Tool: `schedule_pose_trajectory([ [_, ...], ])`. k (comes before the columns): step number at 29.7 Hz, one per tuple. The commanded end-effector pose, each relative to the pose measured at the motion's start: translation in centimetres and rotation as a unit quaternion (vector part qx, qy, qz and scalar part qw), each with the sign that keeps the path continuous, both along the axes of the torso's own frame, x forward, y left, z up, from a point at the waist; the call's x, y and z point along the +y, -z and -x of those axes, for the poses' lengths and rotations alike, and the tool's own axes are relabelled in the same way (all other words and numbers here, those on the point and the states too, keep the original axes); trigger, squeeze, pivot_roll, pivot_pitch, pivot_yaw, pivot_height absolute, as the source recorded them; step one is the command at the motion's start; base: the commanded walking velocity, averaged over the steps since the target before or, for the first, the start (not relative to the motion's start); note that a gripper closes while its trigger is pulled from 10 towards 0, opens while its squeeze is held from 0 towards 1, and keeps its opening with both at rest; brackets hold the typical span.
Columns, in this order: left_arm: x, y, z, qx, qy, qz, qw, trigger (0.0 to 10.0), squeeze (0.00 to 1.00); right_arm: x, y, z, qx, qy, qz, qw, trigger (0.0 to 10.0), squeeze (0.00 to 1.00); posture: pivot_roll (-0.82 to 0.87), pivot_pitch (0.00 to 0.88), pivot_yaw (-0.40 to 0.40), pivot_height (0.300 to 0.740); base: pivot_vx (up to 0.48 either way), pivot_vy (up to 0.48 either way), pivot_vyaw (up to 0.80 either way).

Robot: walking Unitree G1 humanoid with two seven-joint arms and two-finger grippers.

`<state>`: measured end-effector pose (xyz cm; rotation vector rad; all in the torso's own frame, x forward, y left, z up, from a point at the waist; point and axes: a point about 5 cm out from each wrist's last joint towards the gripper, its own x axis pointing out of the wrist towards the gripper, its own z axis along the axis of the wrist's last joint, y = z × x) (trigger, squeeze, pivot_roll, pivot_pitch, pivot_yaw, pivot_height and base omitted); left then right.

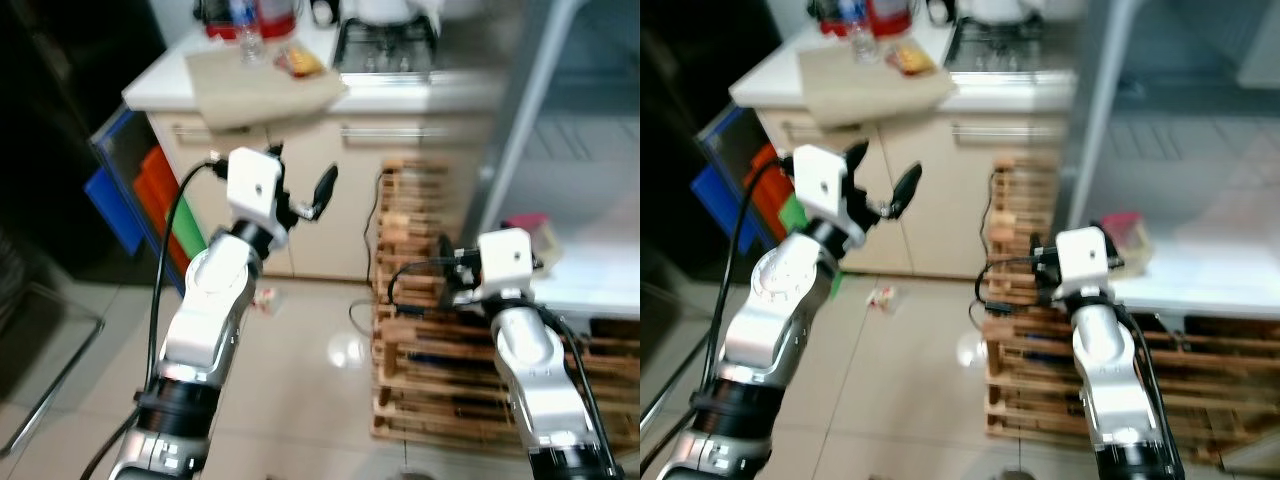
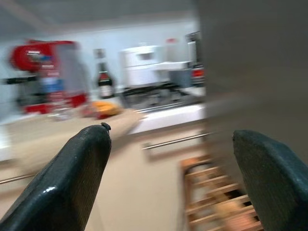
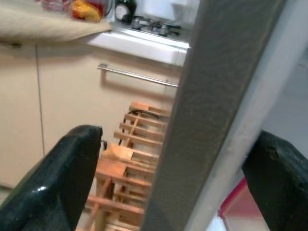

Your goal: Restocking fridge

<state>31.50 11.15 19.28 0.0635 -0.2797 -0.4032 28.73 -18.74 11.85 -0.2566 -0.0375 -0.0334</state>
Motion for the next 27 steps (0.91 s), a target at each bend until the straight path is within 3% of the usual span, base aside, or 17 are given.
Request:
schedule_pose_trajectory([
  [1, -0.1, -0.2, 0.0, -0.005, 0.004, -0.004, 1.000, 10.0, 0.00, 0.7, -0.3, -0.1, -0.009, -0.016, -0.003, 1.000, 10.0, 0.00, -0.10, 0.000, 0.105, 0.740, 0.000, 0.000, 0.00],
  [19, -0.7, -0.9, 0.8, -0.024, 0.031, 0.026, 0.999, 10.0, 0.00, 1.0, 0.3, 0.3, -0.003, -0.016, -0.005, 1.000, 10.0, 0.00, -0.11, 0.000, 0.108, 0.740, 0.245, -0.367, 0.00],
  [27, -0.3, -0.8, 0.9, -0.022, 0.023, 0.025, 0.999, 10.0, 0.00, 1.7, -0.8, 1.1, -0.028, -0.054, -0.019, 0.998, 10.0, 0.00, -0.10, 0.000, 0.102, 0.740, 0.000, 0.000, 0.00],
])
